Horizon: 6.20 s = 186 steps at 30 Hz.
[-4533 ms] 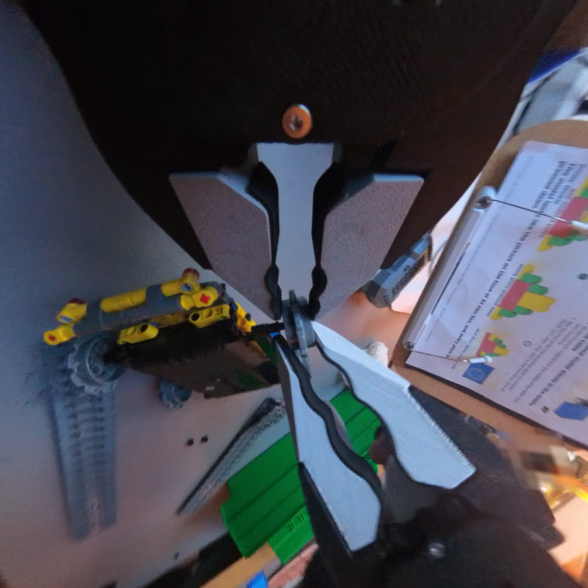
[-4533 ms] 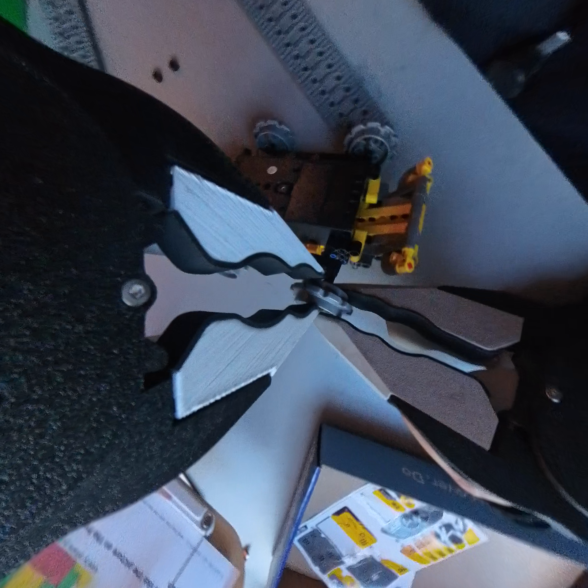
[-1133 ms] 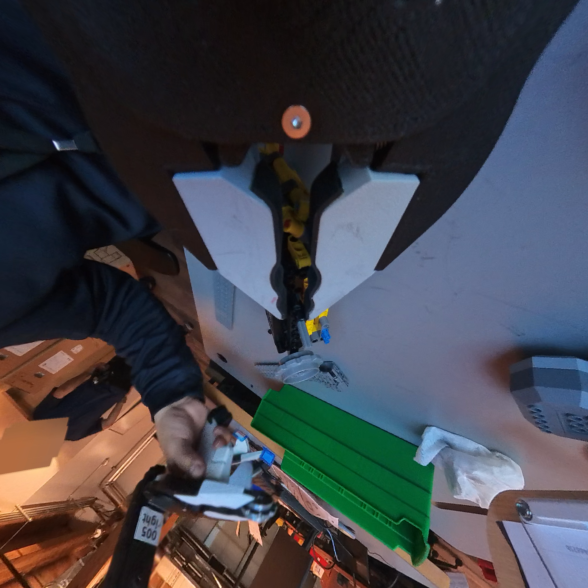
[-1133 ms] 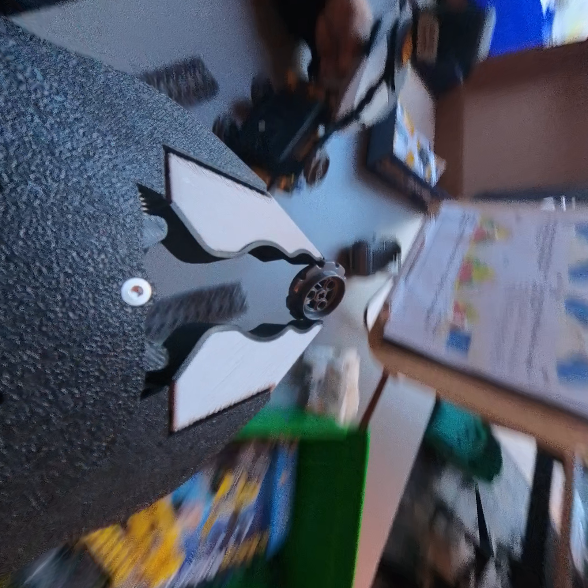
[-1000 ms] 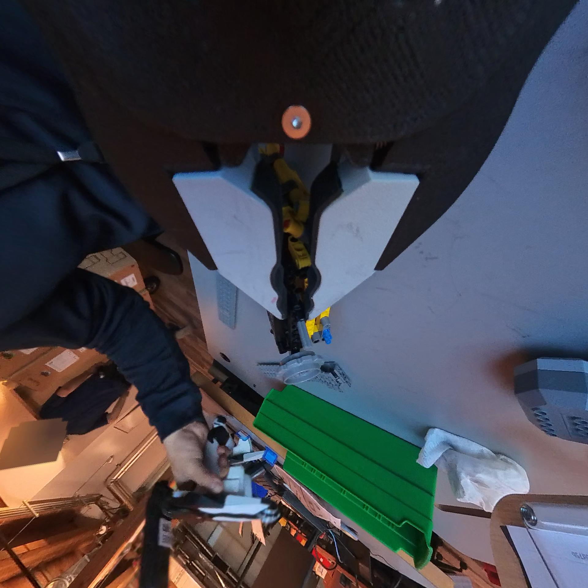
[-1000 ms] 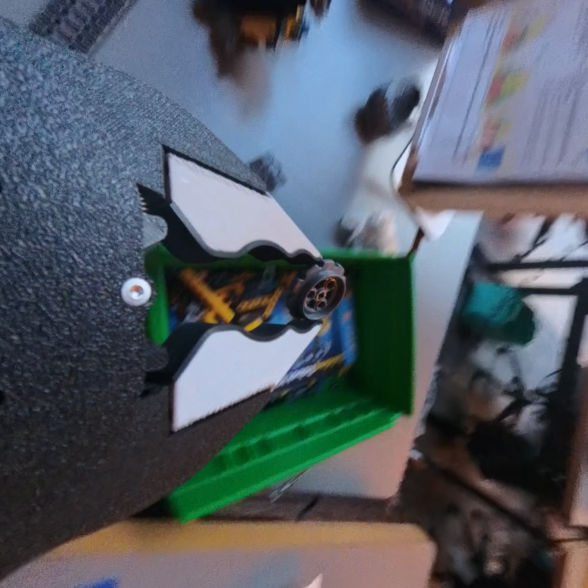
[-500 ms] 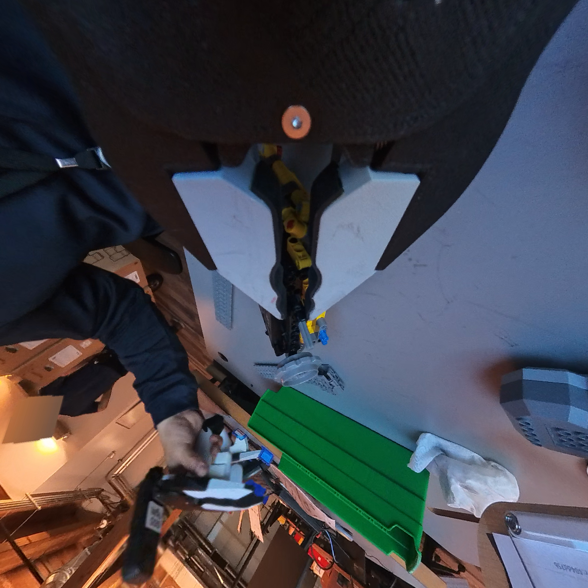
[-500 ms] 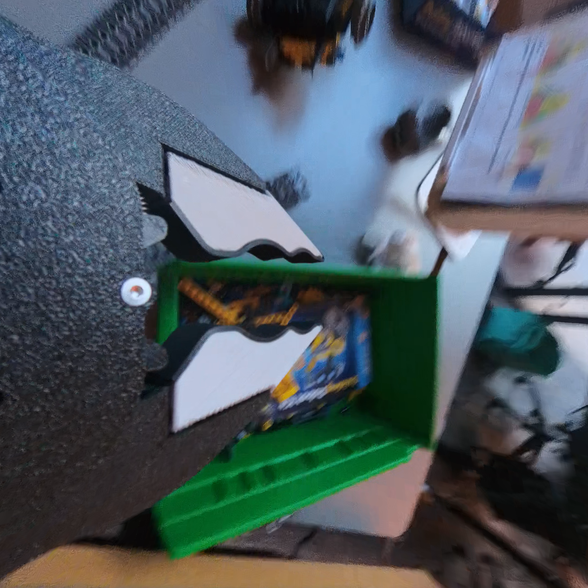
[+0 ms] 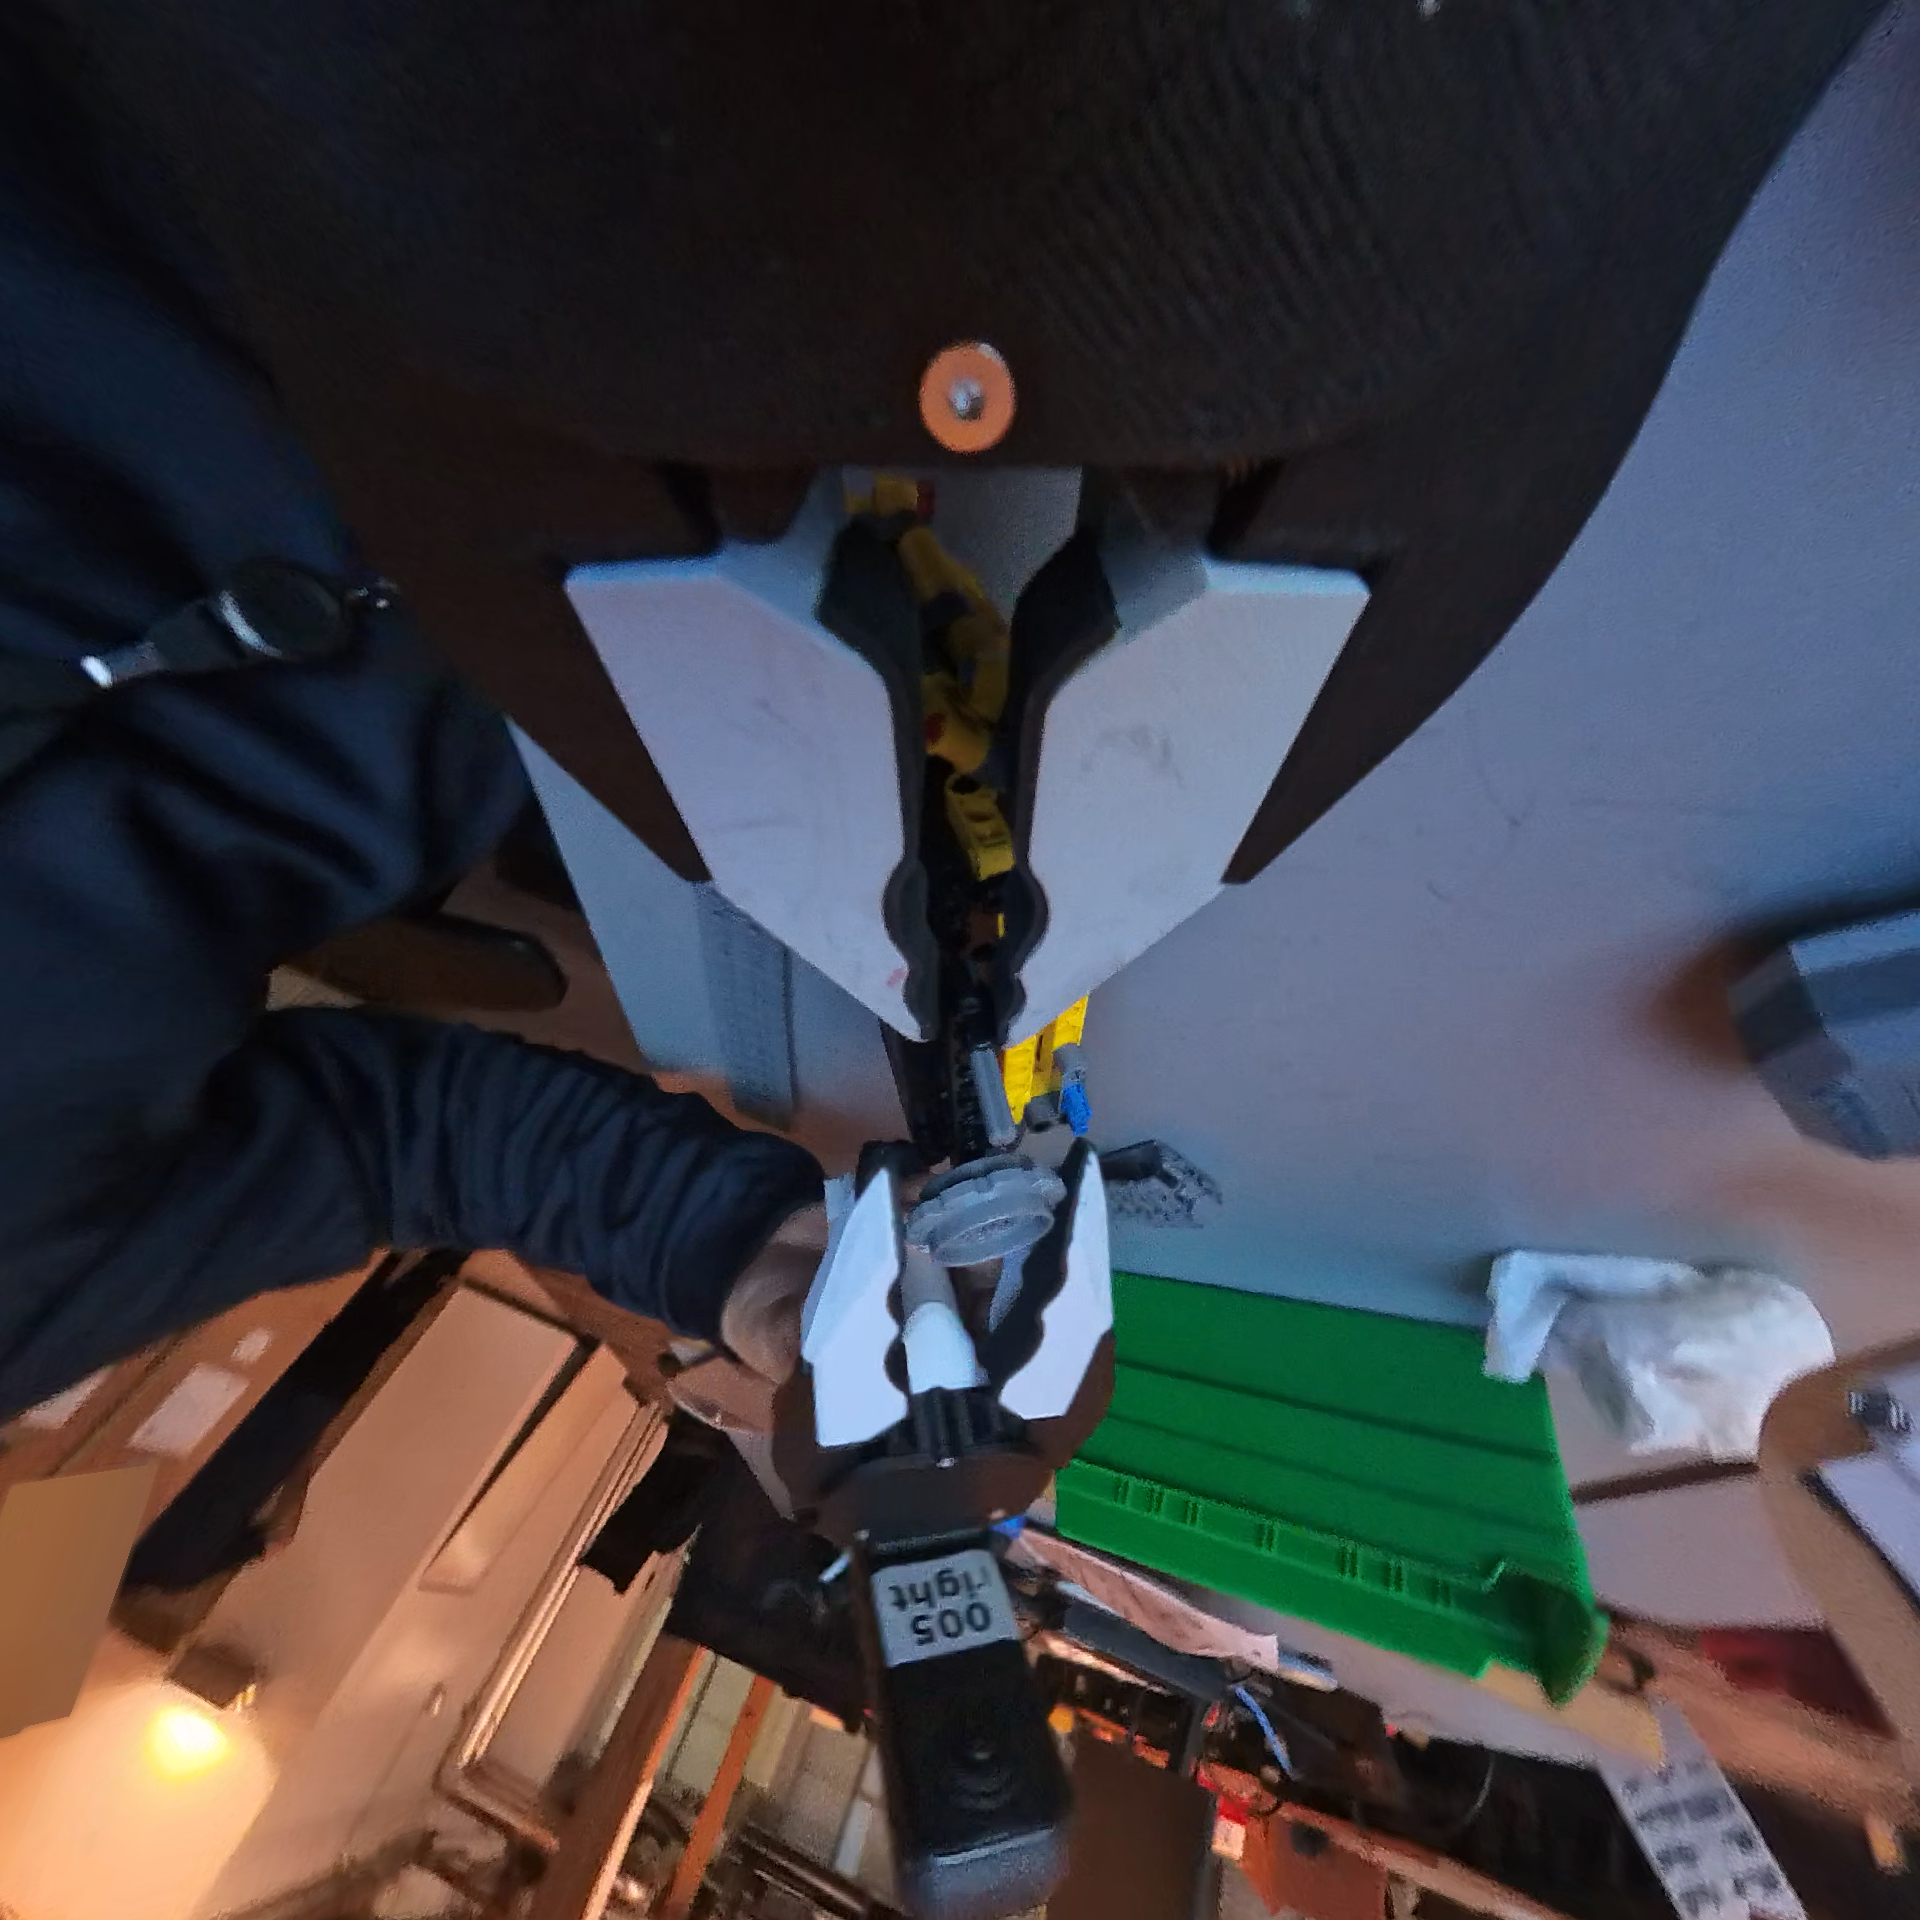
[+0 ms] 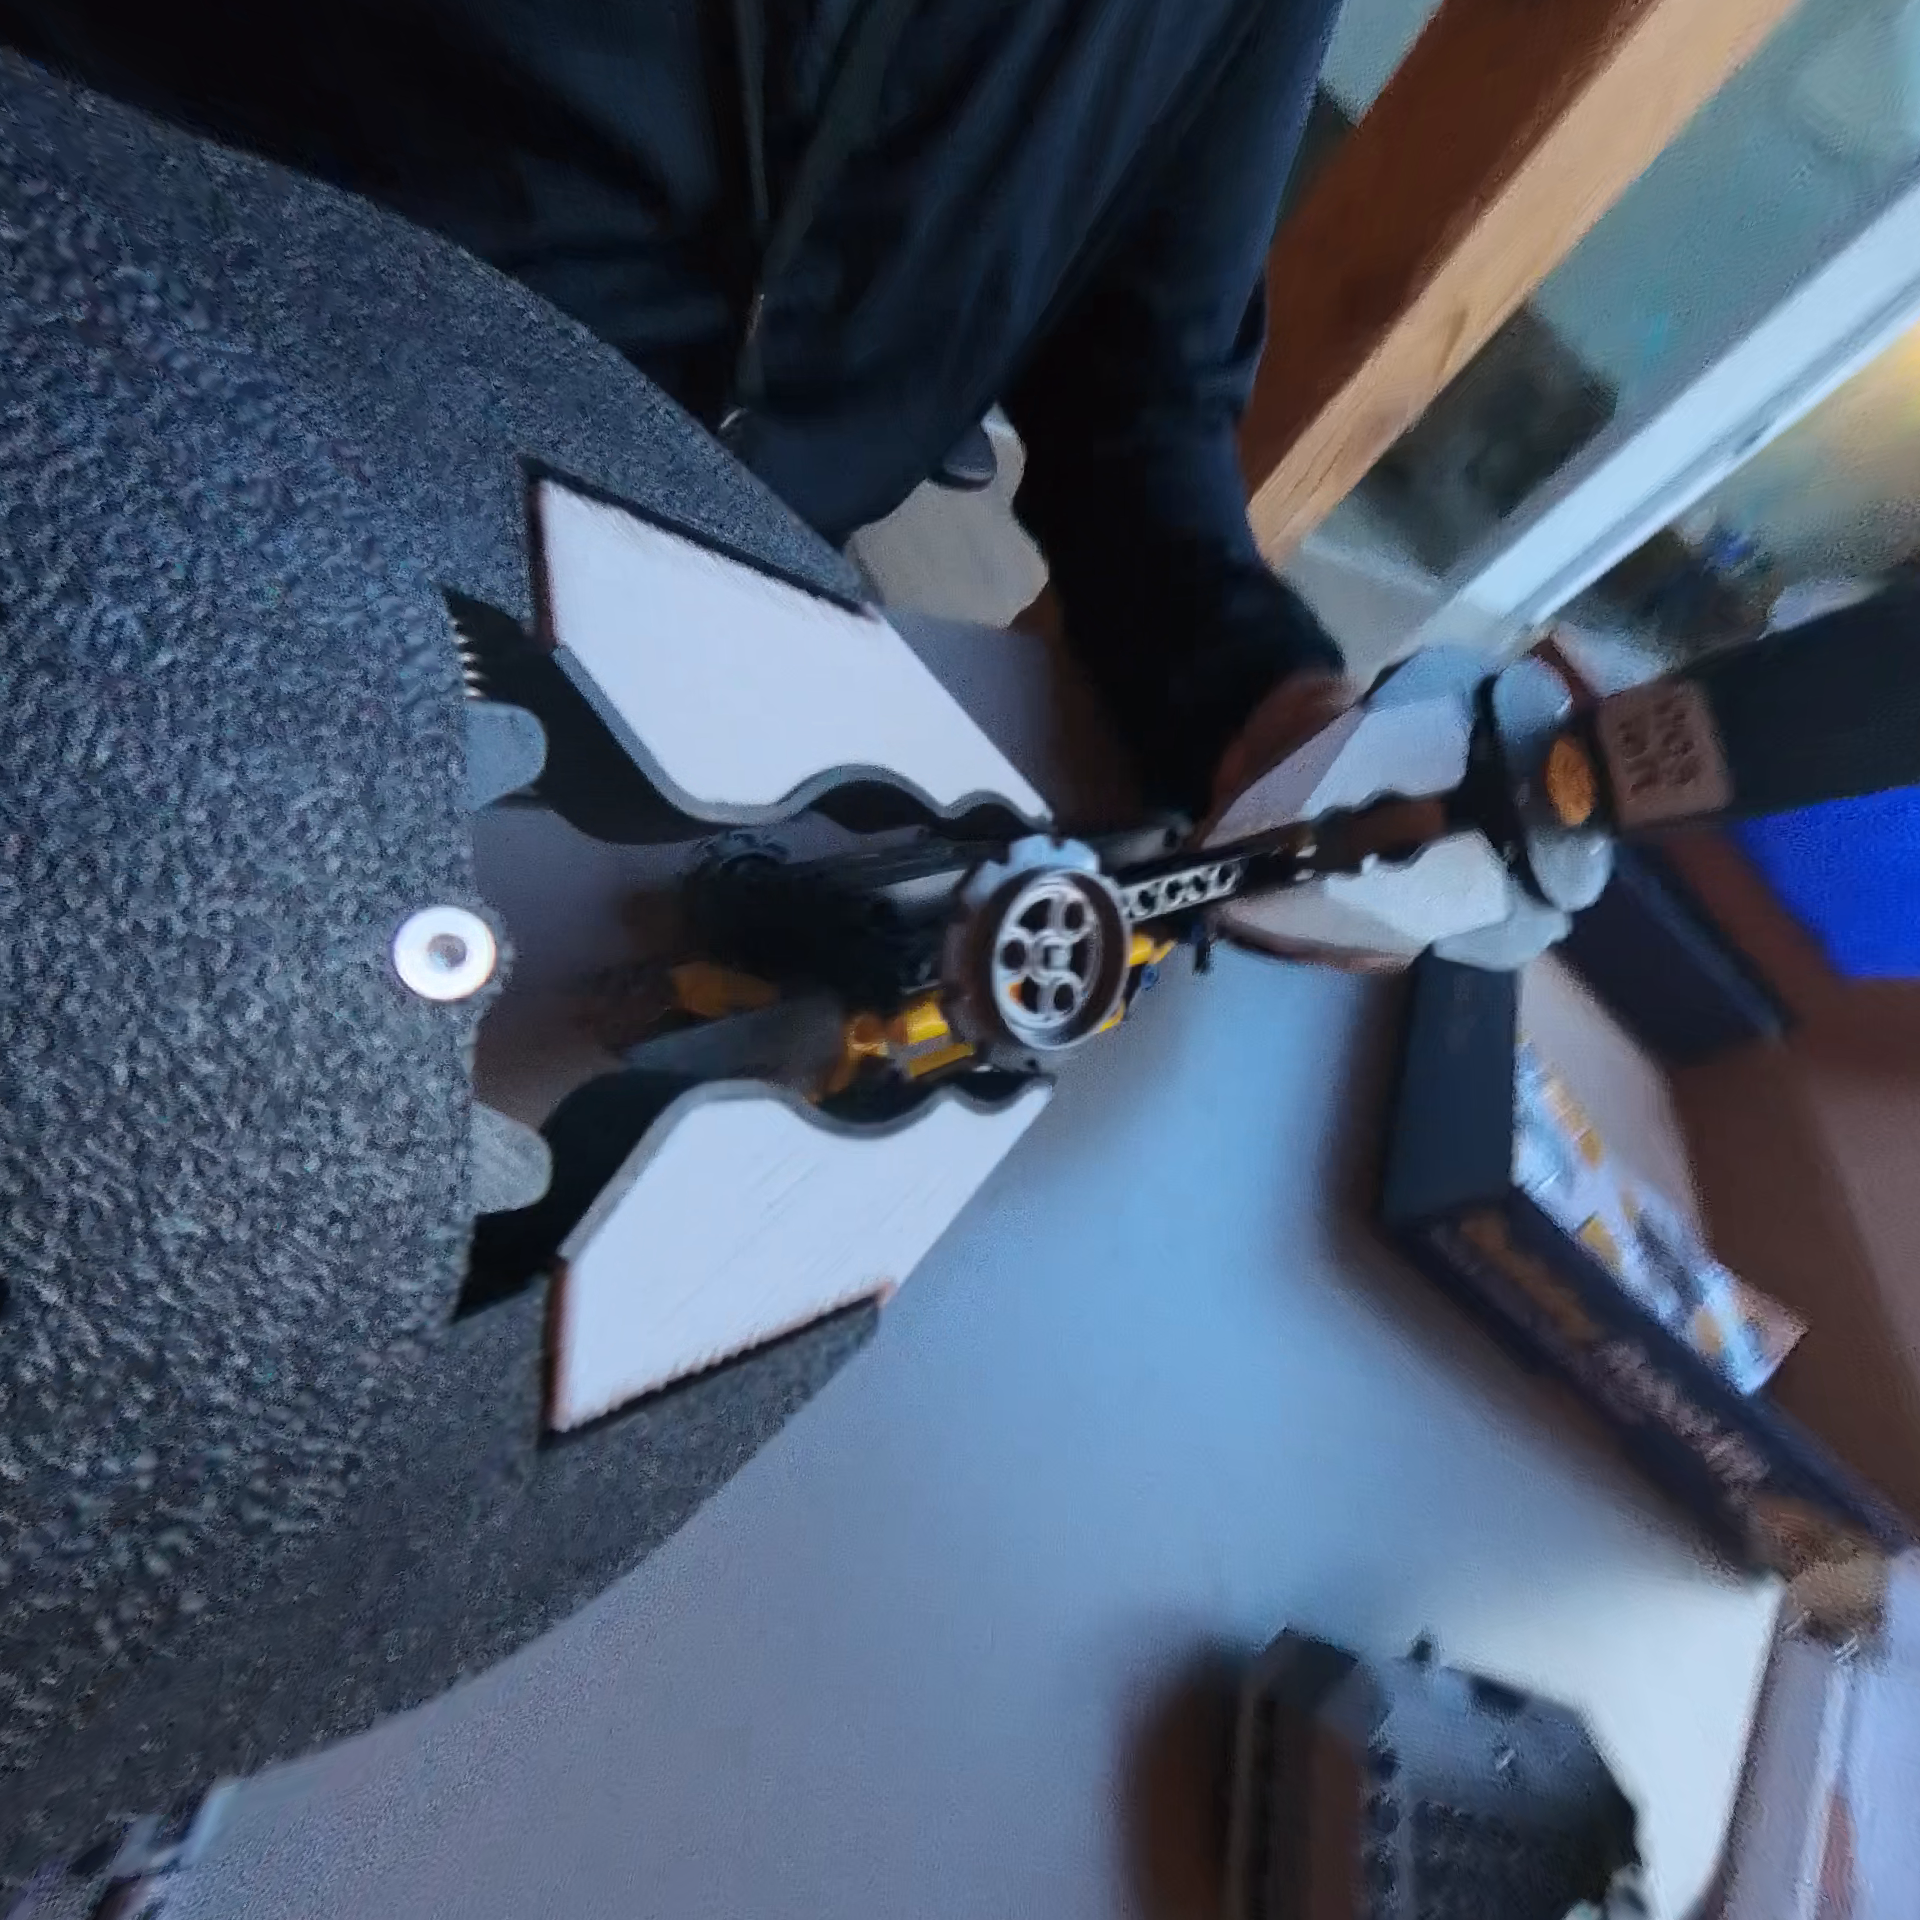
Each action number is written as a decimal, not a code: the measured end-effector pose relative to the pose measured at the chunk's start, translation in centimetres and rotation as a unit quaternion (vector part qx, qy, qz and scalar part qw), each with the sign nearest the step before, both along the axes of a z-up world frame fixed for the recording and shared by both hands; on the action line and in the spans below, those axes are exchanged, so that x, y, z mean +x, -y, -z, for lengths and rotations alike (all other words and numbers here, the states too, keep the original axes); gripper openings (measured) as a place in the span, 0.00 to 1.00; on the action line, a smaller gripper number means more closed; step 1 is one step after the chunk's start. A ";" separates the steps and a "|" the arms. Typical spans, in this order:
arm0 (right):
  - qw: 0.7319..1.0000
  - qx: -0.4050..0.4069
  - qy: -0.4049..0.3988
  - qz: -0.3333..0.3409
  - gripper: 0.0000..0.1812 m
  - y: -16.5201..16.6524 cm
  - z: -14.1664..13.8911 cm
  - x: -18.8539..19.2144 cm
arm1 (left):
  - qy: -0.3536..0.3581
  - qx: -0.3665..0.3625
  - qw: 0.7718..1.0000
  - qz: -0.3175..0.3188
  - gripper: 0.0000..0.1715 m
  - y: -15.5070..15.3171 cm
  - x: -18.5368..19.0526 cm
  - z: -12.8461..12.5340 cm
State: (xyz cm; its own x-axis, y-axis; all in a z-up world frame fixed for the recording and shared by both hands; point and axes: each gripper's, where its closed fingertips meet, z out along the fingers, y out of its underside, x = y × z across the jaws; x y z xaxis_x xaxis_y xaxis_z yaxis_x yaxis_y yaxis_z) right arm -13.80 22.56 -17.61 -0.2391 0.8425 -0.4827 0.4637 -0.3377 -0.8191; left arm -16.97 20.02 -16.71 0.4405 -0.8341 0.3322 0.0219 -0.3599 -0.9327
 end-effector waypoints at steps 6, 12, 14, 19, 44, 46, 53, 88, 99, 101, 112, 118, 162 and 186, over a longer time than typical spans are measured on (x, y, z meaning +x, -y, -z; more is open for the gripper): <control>0.975 0.209 -0.070 0.012 0.22 2.1 -1.7 0.3 | -0.094 0.144 0.985 0.015 0.04 1.9 0.2 -1.1; 0.948 0.297 -0.105 0.034 0.22 3.8 -1.7 0.5 | -0.062 0.139 0.988 0.022 0.13 2.5 0.7 -2.7; 0.947 0.297 -0.119 0.039 0.22 4.0 -1.7 0.5 | -0.059 0.123 0.990 0.032 0.17 2.6 1.0 -2.5; 0.950 0.279 -0.132 0.045 0.22 3.7 -1.8 0.4 | -0.134 0.125 0.982 0.040 0.12 3.1 1.7 -3.1; 0.964 0.221 -0.148 0.026 0.22 3.6 -1.8 1.4 | -0.383 0.016 0.919 0.092 0.07 1.7 4.1 1.3; 0.961 0.232 -0.148 0.025 0.22 3.7 -1.8 1.4 | -0.382 0.021 0.919 0.094 0.06 1.6 4.5 1.4; 0.957 0.237 -0.152 0.063 0.20 3.2 -2.4 0.9 | -0.377 0.014 0.924 0.064 0.04 1.3 4.1 1.3; 0.970 0.242 0.032 0.009 0.09 -3.4 4.1 -3.5 | -0.471 -0.007 0.882 0.034 0.11 -4.0 -0.6 6.4; 0.965 0.246 0.093 0.021 0.08 -4.2 5.0 -2.2 | -0.504 0.045 0.861 0.050 0.07 -4.6 0.0 7.1; 0.970 0.216 0.111 0.033 0.08 -4.0 5.0 -2.2 | -0.518 0.066 0.849 0.077 0.04 -4.4 0.1 7.1; 0.972 0.215 0.089 0.025 0.07 -1.8 3.6 -0.1 | -0.590 0.125 0.783 0.154 0.04 -3.5 1.0 6.3; 0.973 0.221 0.051 0.029 0.12 -1.1 4.1 0.5 | -0.576 0.097 0.798 0.145 0.04 -2.9 1.8 6.6; 0.945 0.322 0.038 0.029 0.07 -1.9 4.6 0.8 | -0.609 -0.022 0.792 0.039 0.10 -2.8 2.3 6.9; 0.942 0.332 0.055 0.004 0.07 -1.8 6.0 1.1 | -0.533 -0.037 0.833 0.141 0.05 -1.4 3.9 8.4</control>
